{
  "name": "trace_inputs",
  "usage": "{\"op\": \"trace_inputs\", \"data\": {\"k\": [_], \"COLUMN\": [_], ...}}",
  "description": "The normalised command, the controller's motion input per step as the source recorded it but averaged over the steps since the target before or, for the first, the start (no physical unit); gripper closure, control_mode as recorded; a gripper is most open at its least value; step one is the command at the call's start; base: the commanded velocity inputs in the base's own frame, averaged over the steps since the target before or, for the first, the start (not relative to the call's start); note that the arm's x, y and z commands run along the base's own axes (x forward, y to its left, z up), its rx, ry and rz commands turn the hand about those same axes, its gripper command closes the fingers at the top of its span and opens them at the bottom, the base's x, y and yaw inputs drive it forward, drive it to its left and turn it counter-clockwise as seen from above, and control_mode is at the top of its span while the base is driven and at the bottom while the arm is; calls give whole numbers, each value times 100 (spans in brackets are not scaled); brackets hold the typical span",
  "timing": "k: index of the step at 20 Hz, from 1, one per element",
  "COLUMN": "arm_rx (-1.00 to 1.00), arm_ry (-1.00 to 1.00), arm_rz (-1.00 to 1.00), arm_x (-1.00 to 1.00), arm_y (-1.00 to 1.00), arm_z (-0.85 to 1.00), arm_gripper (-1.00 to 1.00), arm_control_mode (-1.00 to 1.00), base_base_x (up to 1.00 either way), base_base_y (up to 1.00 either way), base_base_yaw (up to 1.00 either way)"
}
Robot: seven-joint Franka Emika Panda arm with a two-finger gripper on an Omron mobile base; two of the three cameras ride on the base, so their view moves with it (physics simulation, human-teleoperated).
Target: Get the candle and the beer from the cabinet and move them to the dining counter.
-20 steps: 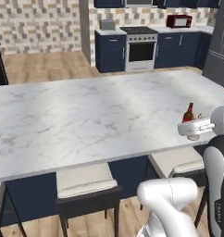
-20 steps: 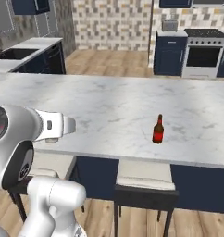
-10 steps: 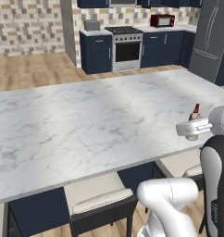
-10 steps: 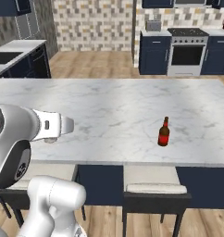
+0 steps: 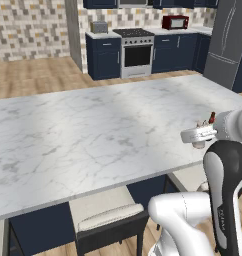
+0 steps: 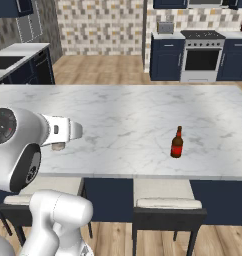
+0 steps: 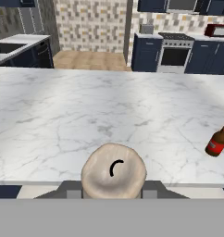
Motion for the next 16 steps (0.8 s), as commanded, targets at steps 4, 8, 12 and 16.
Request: {"op": "trace_inputs", "data": {"k": [4, 8, 12, 16], "arm_rx": [-3, 0, 0, -2], "arm_ry": [-2, -4, -10, -6], "arm_rz": [0, 3, 10, 25], "arm_x": [68, 68, 53, 27], "arm_y": [22, 14, 2, -1], "arm_z": [-48, -45, -49, -48], "arm_gripper": [100, 100, 100, 100], "arm_control_mode": [-100, -100, -100, -100], "base_base_x": [0, 0, 0, 0], "base_base_y": [0, 0, 0, 0], "base_base_yaw": [0, 0, 0, 0]}}
